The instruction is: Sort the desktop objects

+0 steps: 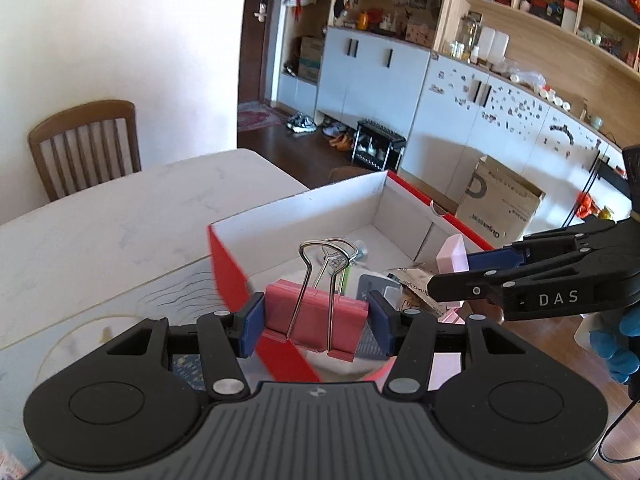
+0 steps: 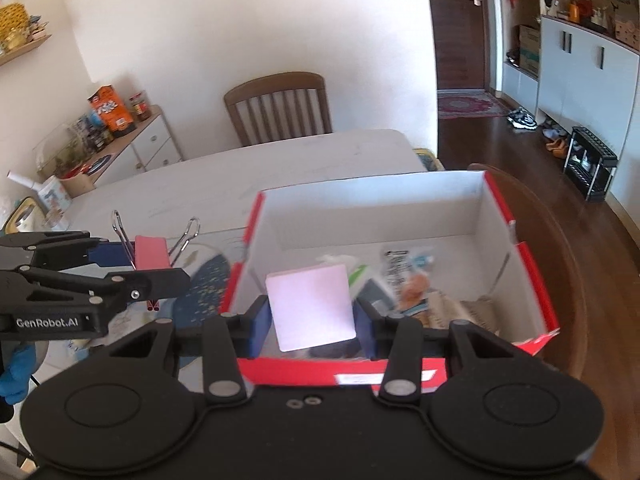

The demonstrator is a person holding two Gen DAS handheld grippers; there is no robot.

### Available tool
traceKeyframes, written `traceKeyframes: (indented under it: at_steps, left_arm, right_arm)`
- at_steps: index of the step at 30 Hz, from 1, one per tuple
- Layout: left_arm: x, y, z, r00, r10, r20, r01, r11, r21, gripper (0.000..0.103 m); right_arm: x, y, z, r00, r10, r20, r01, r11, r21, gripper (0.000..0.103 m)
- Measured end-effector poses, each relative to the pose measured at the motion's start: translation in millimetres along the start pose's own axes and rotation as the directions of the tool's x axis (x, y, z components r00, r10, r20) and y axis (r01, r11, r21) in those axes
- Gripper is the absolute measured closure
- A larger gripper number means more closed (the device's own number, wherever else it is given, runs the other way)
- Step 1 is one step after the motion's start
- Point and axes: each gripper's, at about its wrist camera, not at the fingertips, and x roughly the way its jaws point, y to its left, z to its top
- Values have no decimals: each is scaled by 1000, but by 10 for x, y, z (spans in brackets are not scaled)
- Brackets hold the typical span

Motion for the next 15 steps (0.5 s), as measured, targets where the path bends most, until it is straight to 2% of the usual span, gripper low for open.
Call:
traceKeyframes:
  at_steps: [9,15]
  left_arm:
    - [635,-48,350,997,25,-79,-20,998,54,50]
    - [1045,-28,546,988,53,-144,-42,996,83,50]
  right_arm:
    - [222,-421,204,999,-32,-34,32,1000,1,59]
    - [454,-594,368,998,-47,-45,47,999,8,59]
